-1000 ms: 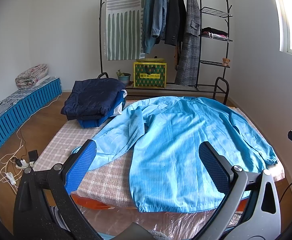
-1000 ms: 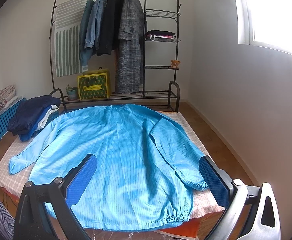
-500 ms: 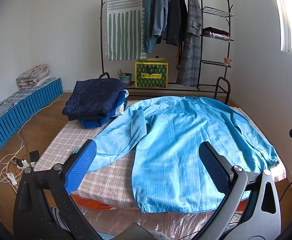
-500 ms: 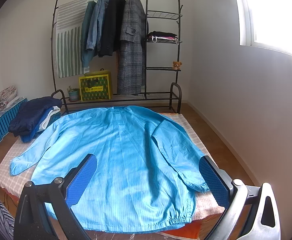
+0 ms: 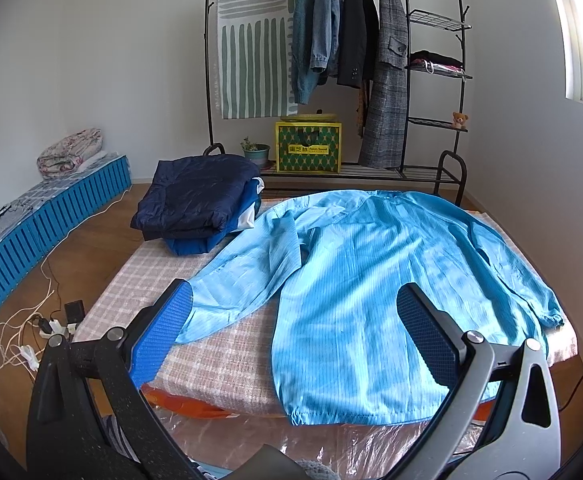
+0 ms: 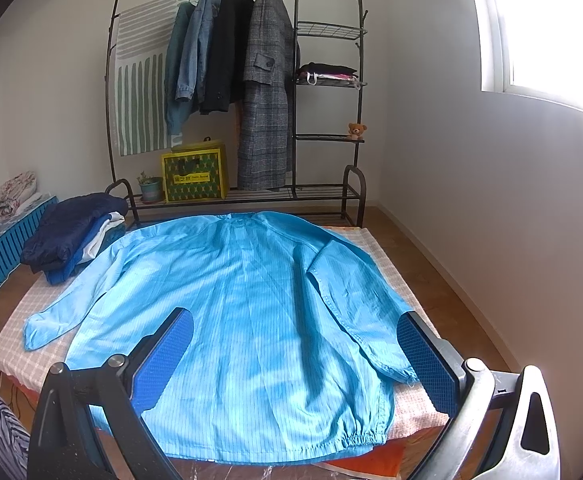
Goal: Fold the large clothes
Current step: 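Lower the left tool onto the coat's sleeve and close on it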
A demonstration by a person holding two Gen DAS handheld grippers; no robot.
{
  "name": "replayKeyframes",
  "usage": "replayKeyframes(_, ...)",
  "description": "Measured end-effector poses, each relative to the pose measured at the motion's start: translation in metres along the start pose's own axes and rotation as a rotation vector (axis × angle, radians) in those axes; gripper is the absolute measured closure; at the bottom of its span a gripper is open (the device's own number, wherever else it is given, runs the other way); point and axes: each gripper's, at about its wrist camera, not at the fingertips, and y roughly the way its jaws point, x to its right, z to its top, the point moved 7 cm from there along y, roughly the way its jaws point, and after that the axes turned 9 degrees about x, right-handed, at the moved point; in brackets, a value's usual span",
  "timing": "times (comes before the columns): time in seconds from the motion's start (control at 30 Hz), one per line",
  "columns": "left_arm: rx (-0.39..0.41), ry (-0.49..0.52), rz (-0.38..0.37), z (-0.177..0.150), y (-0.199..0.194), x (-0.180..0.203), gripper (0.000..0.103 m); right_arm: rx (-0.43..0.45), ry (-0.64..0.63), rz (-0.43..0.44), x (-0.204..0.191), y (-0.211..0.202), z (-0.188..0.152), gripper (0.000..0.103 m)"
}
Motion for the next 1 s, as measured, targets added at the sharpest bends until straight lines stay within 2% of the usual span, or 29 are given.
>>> replayKeyframes(0.3,0.011,0.014,0.029,0.007,-0.001,-0.013,0.0,0.005,0.008,0.033,-0.01,-0.002,0.004,0.0)
replayKeyframes(0.5,0.008,0.013,0.044,0.007,0.014,-0.025,0.0,0.016,-0.002,0.068,-0.031,-0.001,0.01,0.0)
replayKeyframes(0.63,0.0,-0.001,0.06,0.006,0.028,-0.041,0.0,0.028,-0.01,0.088,-0.051,0.005,0.014,0.0)
replayKeyframes(0.73,-0.004,-0.011,0.066,0.005,0.038,-0.055,0.0,0.086,-0.016,0.083,-0.065,0.004,0.019,0.0)
replayKeyframes(0.83,-0.021,-0.03,0.065,0.001,0.052,-0.073,0.0,0.127,-0.009,0.113,-0.084,0.004,0.022,0.0)
replayKeyframes(1.0,-0.082,-0.069,0.024,-0.009,0.087,-0.109,0.0,0.134,-0.016,0.171,-0.117,0.009,0.021,0.0)
